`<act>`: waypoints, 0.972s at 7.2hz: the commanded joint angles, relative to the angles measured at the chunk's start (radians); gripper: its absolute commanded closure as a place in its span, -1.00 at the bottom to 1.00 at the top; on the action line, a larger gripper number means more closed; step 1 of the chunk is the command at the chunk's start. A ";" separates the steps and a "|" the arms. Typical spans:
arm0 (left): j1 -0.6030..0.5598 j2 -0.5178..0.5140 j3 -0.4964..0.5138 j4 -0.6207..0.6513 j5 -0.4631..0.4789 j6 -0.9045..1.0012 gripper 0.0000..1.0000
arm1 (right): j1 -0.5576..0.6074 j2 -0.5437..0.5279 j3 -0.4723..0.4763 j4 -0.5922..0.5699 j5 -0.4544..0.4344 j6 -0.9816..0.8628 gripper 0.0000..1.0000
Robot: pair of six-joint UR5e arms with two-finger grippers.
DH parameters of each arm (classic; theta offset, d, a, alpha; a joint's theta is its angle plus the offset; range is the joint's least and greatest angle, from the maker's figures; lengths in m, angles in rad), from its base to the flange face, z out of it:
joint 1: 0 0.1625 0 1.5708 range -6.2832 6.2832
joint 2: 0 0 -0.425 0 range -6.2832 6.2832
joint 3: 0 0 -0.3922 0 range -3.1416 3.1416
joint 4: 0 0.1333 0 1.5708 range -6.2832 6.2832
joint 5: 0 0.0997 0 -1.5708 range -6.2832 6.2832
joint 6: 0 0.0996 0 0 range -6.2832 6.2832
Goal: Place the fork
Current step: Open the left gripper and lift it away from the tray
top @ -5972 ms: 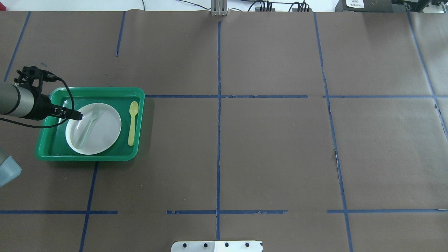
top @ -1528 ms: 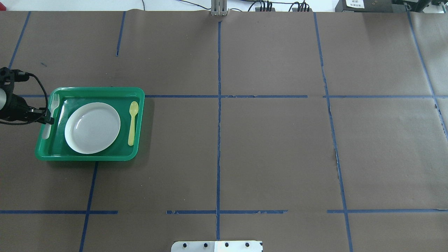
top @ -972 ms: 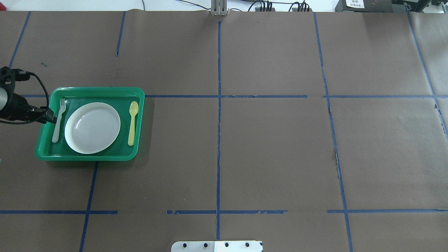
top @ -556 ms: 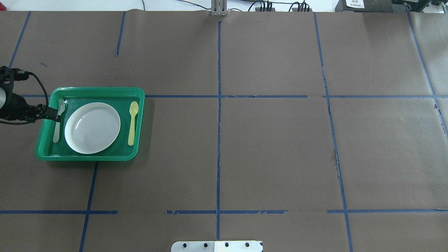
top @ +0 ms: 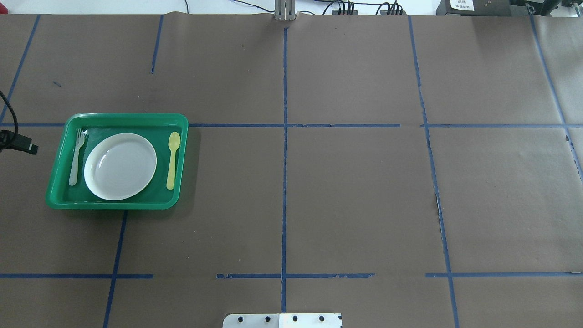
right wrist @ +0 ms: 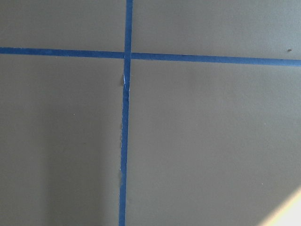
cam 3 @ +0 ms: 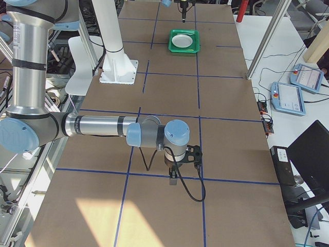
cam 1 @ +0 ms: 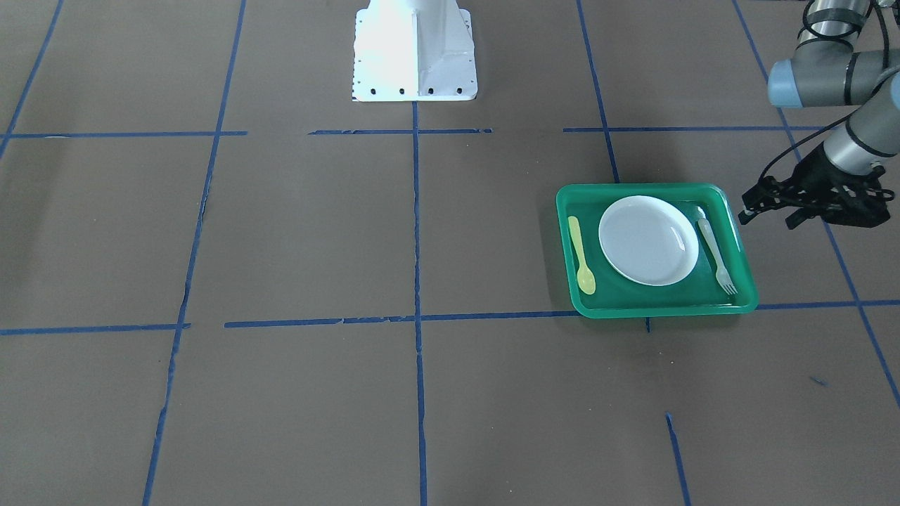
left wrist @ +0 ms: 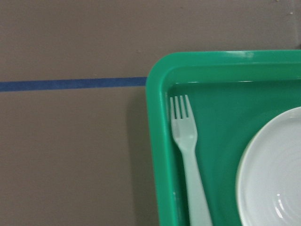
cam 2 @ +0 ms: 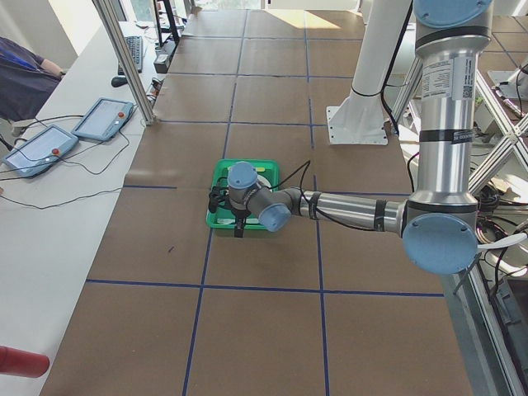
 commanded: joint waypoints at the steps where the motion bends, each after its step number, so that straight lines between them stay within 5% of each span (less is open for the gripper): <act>1: -0.183 0.006 -0.022 0.255 0.002 0.394 -1.00 | 0.000 0.000 0.000 0.000 0.000 0.000 -1.00; 3: -0.322 0.003 -0.031 0.424 0.004 0.620 -1.00 | 0.000 0.000 0.001 0.000 0.000 0.000 -1.00; 7: -0.422 0.049 -0.039 0.440 -0.019 0.658 -1.00 | 0.000 0.000 0.000 0.000 0.000 0.000 -1.00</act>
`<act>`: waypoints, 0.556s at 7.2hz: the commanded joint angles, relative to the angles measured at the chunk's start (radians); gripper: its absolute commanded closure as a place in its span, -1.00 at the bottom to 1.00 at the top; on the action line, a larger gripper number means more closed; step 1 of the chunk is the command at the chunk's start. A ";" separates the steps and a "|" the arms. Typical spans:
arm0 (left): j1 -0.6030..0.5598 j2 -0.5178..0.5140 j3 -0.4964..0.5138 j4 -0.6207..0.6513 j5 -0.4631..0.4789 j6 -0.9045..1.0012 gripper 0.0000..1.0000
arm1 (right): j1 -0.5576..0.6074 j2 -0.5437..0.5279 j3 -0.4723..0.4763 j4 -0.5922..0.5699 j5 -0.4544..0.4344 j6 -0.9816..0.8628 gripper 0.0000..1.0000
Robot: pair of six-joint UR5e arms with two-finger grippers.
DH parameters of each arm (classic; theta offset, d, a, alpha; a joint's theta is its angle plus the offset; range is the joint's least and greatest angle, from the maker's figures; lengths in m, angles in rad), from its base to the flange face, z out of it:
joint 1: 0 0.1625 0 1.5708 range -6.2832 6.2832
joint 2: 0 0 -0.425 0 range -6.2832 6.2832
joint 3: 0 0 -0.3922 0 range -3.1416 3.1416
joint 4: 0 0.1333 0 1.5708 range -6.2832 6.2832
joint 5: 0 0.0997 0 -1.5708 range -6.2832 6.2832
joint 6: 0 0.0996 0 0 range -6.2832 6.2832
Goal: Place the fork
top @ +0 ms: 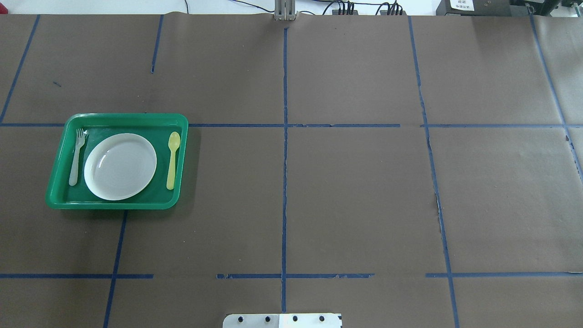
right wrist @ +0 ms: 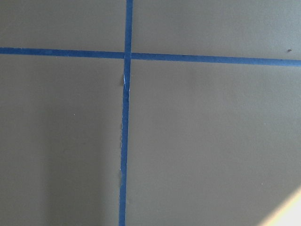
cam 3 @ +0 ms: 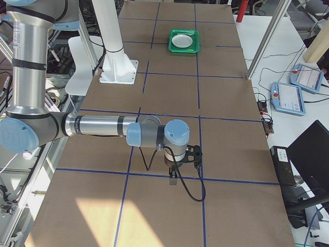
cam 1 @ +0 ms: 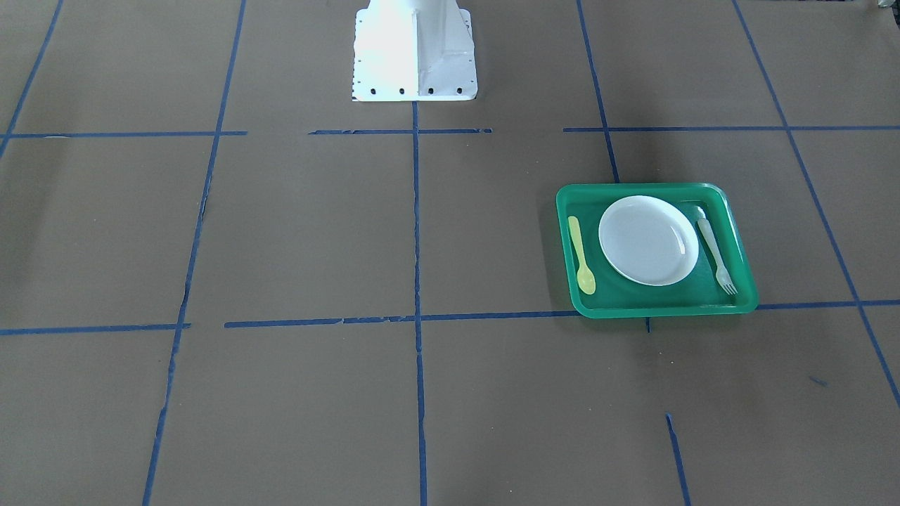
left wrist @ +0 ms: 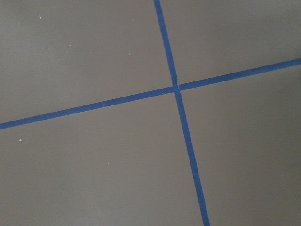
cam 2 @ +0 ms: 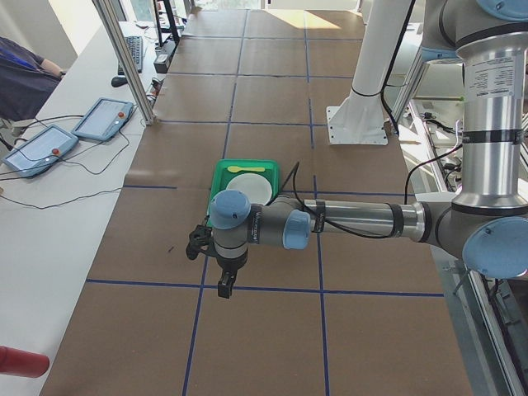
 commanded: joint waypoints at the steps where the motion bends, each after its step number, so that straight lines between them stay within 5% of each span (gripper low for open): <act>1: -0.007 0.007 0.001 0.001 -0.004 0.004 -1.00 | 0.000 0.000 0.000 0.000 0.000 0.000 -1.00; 4: -0.004 0.001 -0.003 0.001 -0.010 0.004 -1.00 | 0.000 0.000 0.000 0.000 0.000 0.000 -1.00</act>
